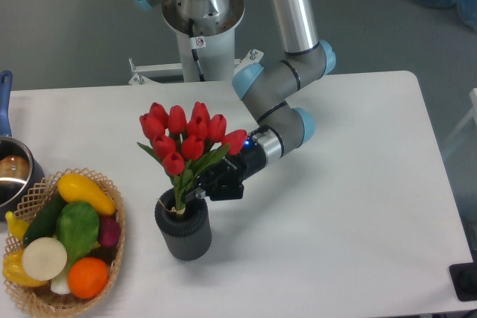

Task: Insert the flowers into the vase
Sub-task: 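Hold the tulips upright in the vase and settle the stems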

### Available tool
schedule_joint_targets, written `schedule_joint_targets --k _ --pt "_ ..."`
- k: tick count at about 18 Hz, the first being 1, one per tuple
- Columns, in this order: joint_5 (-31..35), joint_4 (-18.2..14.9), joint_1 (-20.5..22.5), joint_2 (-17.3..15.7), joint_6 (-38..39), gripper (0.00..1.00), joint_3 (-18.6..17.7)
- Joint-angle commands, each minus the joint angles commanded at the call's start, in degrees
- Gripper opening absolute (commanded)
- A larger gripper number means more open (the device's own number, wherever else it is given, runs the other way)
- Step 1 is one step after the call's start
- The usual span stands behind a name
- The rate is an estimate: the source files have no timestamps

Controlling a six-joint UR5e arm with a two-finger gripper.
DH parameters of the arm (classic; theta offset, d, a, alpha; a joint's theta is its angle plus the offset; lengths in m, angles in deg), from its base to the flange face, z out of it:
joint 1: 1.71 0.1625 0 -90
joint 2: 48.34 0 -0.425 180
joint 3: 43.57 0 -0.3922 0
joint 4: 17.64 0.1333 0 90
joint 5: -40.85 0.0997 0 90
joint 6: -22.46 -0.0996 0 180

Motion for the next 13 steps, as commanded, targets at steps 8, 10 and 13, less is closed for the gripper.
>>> schedule_joint_targets --k 8,10,13 --pt "1.58 -0.09 0.00 0.09 0.09 0.28 -0.09" --pt "1.85 -0.09 0.00 0.09 0.09 0.28 0.00" --pt "1.85 -0.09 0.00 0.09 0.09 0.35 0.09"
